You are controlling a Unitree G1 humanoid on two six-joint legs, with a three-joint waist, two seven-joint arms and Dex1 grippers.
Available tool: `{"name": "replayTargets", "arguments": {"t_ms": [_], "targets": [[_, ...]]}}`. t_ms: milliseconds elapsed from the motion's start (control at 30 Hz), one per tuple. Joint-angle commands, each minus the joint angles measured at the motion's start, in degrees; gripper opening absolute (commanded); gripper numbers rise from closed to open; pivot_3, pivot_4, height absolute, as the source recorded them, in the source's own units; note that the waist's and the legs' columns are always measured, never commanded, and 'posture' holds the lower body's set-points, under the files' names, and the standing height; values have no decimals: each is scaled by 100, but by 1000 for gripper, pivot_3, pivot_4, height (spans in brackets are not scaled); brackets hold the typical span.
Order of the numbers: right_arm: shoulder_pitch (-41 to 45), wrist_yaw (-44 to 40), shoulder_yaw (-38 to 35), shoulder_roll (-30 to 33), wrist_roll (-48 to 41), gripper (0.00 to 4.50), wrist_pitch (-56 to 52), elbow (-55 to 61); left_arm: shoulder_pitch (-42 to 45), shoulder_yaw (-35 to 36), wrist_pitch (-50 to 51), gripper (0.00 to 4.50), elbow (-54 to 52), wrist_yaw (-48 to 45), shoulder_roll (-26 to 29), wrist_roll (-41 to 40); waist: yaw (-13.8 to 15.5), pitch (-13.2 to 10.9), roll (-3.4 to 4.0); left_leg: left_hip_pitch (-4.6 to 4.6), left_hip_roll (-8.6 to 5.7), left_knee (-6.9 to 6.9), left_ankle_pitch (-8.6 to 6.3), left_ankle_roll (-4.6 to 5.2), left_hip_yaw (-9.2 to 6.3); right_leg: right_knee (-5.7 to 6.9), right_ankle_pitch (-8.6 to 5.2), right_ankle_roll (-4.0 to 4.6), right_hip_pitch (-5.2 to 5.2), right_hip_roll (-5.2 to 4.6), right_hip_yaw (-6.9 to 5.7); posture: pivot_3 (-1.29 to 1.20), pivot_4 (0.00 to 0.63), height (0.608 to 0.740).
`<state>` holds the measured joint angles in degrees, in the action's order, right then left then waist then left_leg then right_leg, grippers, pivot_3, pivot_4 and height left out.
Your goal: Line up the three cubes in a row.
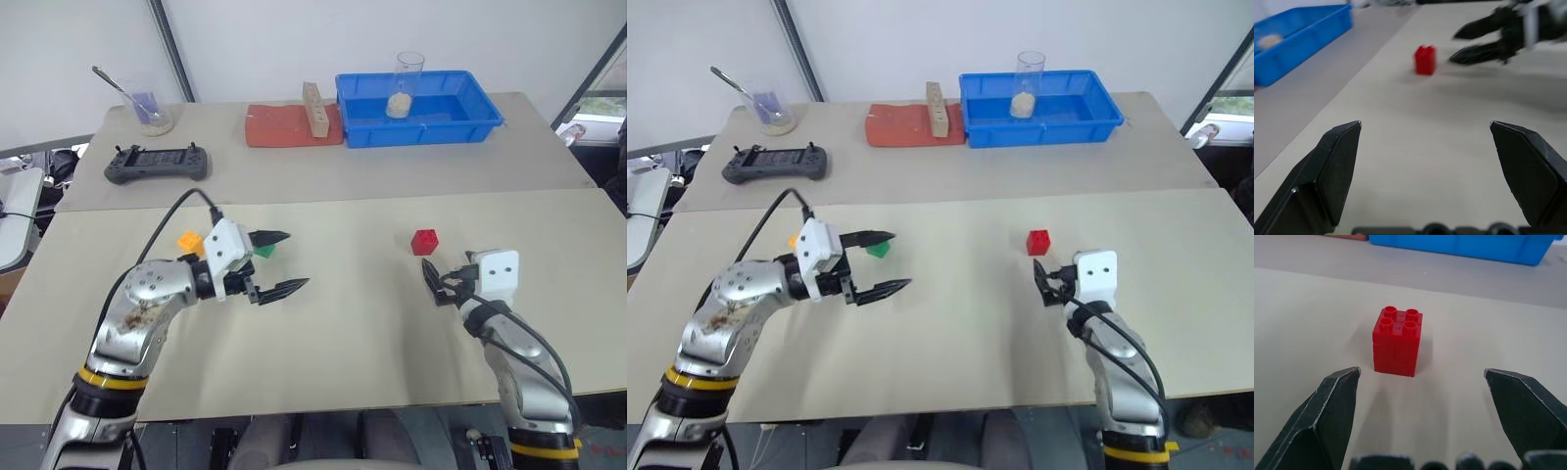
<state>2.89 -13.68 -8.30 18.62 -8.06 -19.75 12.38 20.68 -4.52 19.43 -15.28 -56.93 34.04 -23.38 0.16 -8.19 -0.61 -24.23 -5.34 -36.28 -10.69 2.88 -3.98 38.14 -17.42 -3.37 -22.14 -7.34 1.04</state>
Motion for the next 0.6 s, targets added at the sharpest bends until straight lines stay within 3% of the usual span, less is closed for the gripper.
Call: {"name": "replayTargets", "arguments": {"t_ms": [33, 500, 600], "targets": [[319, 50, 70, -102, 40, 4500, 206, -193, 307, -29, 204, 4479, -149, -152, -46, -309, -24, 0, 0, 2, 0, 0, 0, 0, 0, 1, 0, 0, 1, 0, 1, 0, 150, 740], [1337, 374, 278, -582, 283, 4500, 713, -1541, 472, 90, 264, 4479, -159, -62, -247, -528, -81, 0, 0, 1, 0, 0, 2, -3, -1, 4, 0, 0, -2, 4, 4, 0, 150, 740], [1385, 371, 309, -574, 340, 3625, 874, -1681, 533, 138, 310, 4500, -125, 46, -338, -581, -96, 0, 0, 2, 0, 1, 2, -3, -1, 8, 0, 0, -3, 5, 4, 0, 150, 740]]}}
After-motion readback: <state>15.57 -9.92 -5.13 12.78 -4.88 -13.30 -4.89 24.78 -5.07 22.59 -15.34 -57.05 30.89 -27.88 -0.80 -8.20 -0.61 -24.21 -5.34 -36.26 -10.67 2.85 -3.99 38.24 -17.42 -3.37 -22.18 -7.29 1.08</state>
